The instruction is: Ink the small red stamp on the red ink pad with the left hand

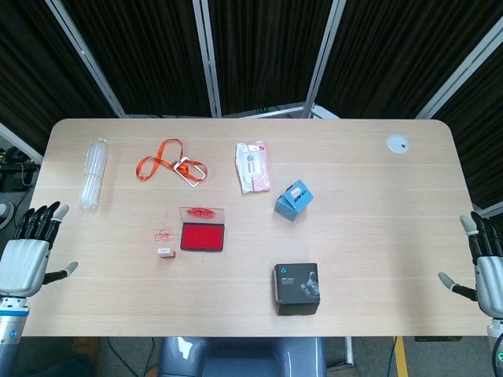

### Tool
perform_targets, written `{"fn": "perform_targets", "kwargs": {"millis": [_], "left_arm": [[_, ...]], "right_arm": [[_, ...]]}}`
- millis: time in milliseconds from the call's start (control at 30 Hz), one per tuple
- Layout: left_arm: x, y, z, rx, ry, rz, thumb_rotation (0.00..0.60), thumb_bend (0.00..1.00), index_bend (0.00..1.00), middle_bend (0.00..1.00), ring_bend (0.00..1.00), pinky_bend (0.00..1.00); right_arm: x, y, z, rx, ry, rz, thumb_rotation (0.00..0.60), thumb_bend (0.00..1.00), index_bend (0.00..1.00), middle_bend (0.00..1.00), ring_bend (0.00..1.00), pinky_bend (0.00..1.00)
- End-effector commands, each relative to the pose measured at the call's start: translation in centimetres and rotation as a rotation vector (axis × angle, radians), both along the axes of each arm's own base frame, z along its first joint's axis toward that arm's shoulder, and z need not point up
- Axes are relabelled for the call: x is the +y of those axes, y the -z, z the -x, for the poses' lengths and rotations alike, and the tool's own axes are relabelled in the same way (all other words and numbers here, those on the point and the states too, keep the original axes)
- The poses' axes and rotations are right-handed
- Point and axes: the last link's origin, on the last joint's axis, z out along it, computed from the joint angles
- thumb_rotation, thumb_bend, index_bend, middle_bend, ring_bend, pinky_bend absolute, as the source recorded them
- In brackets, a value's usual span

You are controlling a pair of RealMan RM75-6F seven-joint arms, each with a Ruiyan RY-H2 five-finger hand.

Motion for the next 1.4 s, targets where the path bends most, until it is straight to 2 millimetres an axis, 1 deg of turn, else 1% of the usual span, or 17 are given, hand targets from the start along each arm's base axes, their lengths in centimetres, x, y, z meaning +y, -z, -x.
{"fn": "perform_targets", "kwargs": {"millis": [33, 67, 100, 133, 167, 200, 267, 300, 333, 367, 500, 633, 767, 900, 1067, 1200, 1400], "left_arm": [[0.0, 0.0, 0.0, 0.003, 0.002, 0.001, 0.6, 0.0, 0.0, 0.0, 0.0, 0.0], [0.0, 0.0, 0.0, 0.009, 0.005, 0.0, 0.6, 0.0, 0.0, 0.0, 0.03, 0.07], [0.1, 0.0, 0.0, 0.018, 0.014, -0.007, 0.6, 0.0, 0.0, 0.0, 0.14, 0.23], [0.3, 0.1, -0.1, 0.019, 0.026, -0.01, 0.6, 0.0, 0.0, 0.0, 0.24, 0.37], [0.4, 0.4, -0.3, 0.009, 0.037, -0.001, 0.6, 0.0, 0.0, 0.0, 0.43, 0.58], [0.5, 0.6, -0.4, -0.002, 0.042, 0.009, 0.6, 0.0, 0.0, 0.0, 0.58, 0.71], [1.2, 1.8, -1.0, -0.01, 0.054, 0.039, 0.6, 0.0, 0.0, 0.0, 0.71, 0.82], [1.6, 2.9, -1.5, -0.025, 0.06, 0.064, 0.6, 0.0, 0.0, 0.0, 0.77, 0.86], [2.2, 4.6, -2.7, -0.074, 0.077, 0.117, 0.6, 0.0, 0.02, 0.01, 0.8, 0.88], [3.0, 5.9, -3.5, -0.108, 0.085, 0.15, 0.6, 0.0, 0.05, 0.04, 0.84, 0.91], [4.6, 8.7, -4.9, -0.128, 0.089, 0.197, 0.6, 0.01, 0.2, 0.14, 0.9, 0.96], [5.7, 11.8, -6.1, -0.134, 0.041, 0.27, 0.6, 0.06, 0.24, 0.19, 0.92, 0.98], [6.2, 14.1, -6.5, -0.132, -0.013, 0.316, 0.6, 0.1, 0.27, 0.22, 0.92, 0.98], [6.3, 15.1, -6.3, -0.135, -0.045, 0.326, 0.6, 0.17, 0.32, 0.29, 0.93, 0.98], [6.7, 15.9, -6.0, -0.144, -0.077, 0.314, 0.6, 0.21, 0.38, 0.37, 0.93, 0.98], [6.8, 16.5, -6.2, -0.152, -0.087, 0.314, 0.6, 0.26, 0.39, 0.39, 0.93, 0.98], [6.8, 17.1, -6.3, -0.136, -0.094, 0.314, 0.6, 0.26, 0.39, 0.41, 0.93, 0.98]], "right_arm": [[0.0, 0.0, 0.0, 0.001, 0.001, -0.002, 0.6, 0.0, 0.0, 0.0, 0.0, 0.0], [0.0, 0.0, 0.0, 0.0, 0.002, -0.004, 0.6, 0.0, 0.0, 0.0, 0.0, 0.0], [0.0, 0.1, -0.1, -0.002, 0.002, -0.005, 0.6, 0.0, 0.0, 0.0, 0.0, 0.0], [0.1, 0.1, -0.1, -0.002, 0.002, -0.005, 0.6, 0.0, 0.0, 0.0, 0.0, 0.0], [0.1, 0.0, -0.1, -0.001, 0.001, -0.005, 0.6, 0.0, 0.0, 0.0, 0.0, 0.0], [0.1, 0.1, -0.1, -0.001, 0.002, -0.006, 0.6, 0.0, 0.0, 0.0, 0.0, 0.0], [0.1, 0.1, -0.1, 0.0, 0.004, -0.007, 0.6, 0.0, 0.0, 0.0, 0.0, 0.0], [0.1, 0.1, -0.2, -0.003, 0.005, -0.008, 0.6, 0.0, 0.0, 0.0, 0.0, 0.0], [0.1, 0.2, -0.2, -0.001, 0.006, -0.012, 0.6, 0.0, 0.0, 0.0, 0.0, 0.0], [0.0, 0.3, -0.2, 0.002, 0.007, -0.015, 0.6, 0.0, 0.0, 0.0, 0.0, 0.0], [0.0, 0.4, 0.0, 0.007, 0.02, -0.022, 0.6, 0.0, 0.0, 0.0, 0.0, 0.0], [-0.2, 0.5, 0.3, 0.013, 0.034, -0.026, 0.6, 0.0, 0.0, 0.0, 0.0, 0.0], [-0.3, 0.4, 0.8, 0.016, 0.059, -0.029, 0.6, 0.0, 0.0, 0.0, 0.0, 0.0], [-0.4, 0.4, 0.9, 0.011, 0.068, -0.03, 0.6, 0.0, 0.0, 0.0, 0.0, 0.0], [-0.3, 0.4, 0.9, 0.009, 0.067, -0.034, 0.6, 0.0, 0.0, 0.0, 0.0, 0.0], [-0.3, 0.5, 0.9, 0.009, 0.07, -0.037, 0.6, 0.0, 0.0, 0.0, 0.0, 0.0], [-0.4, 0.4, 1.1, 0.007, 0.076, -0.037, 0.6, 0.0, 0.0, 0.0, 0.0, 0.0]]}}
